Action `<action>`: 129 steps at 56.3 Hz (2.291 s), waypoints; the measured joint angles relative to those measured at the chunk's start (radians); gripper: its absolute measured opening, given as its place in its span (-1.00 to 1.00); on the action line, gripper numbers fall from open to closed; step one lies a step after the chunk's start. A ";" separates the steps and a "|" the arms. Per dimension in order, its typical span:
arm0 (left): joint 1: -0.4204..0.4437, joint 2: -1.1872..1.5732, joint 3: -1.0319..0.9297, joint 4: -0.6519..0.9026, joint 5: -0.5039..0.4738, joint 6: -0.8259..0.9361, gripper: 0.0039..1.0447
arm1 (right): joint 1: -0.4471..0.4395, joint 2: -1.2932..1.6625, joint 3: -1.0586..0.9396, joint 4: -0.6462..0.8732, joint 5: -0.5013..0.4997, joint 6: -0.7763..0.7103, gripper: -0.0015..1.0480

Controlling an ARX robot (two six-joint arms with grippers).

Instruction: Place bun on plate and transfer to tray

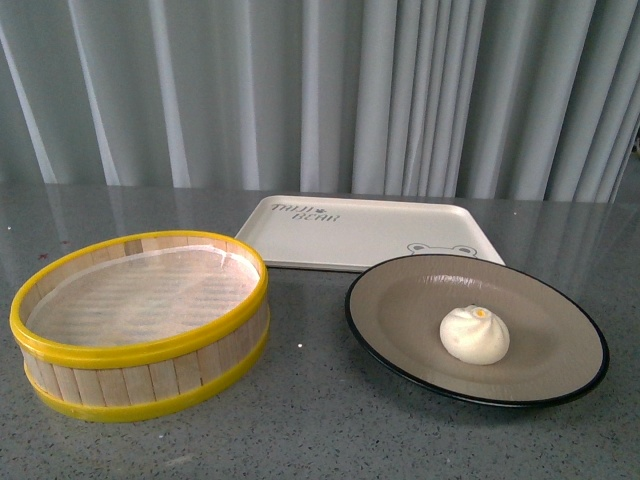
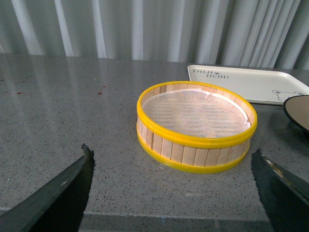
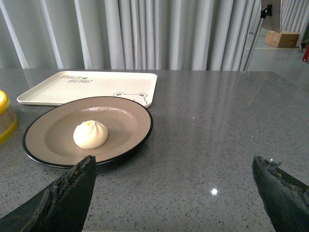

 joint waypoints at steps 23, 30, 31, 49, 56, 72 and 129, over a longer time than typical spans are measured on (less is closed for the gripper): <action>0.000 0.000 0.000 0.000 0.000 0.000 0.88 | 0.001 0.143 0.036 0.018 -0.017 0.203 0.84; 0.000 0.000 0.000 0.000 0.000 0.000 0.88 | 0.039 0.519 0.088 0.350 -0.026 0.571 0.84; 0.000 0.000 0.000 0.000 0.000 0.000 0.88 | 0.052 0.587 0.101 0.409 -0.024 0.616 0.84; 0.000 0.000 0.000 0.000 0.000 0.000 0.88 | 0.339 1.268 0.229 0.777 0.080 1.237 0.84; 0.000 0.000 0.000 0.000 0.000 0.000 0.88 | 0.379 1.323 0.238 0.792 0.091 1.326 0.84; 0.000 0.000 0.000 0.000 0.000 0.000 0.88 | 0.331 1.448 0.281 0.840 0.011 1.408 0.84; 0.000 0.000 0.000 0.000 0.000 0.000 0.88 | 0.219 1.677 0.426 0.903 -0.108 1.413 0.84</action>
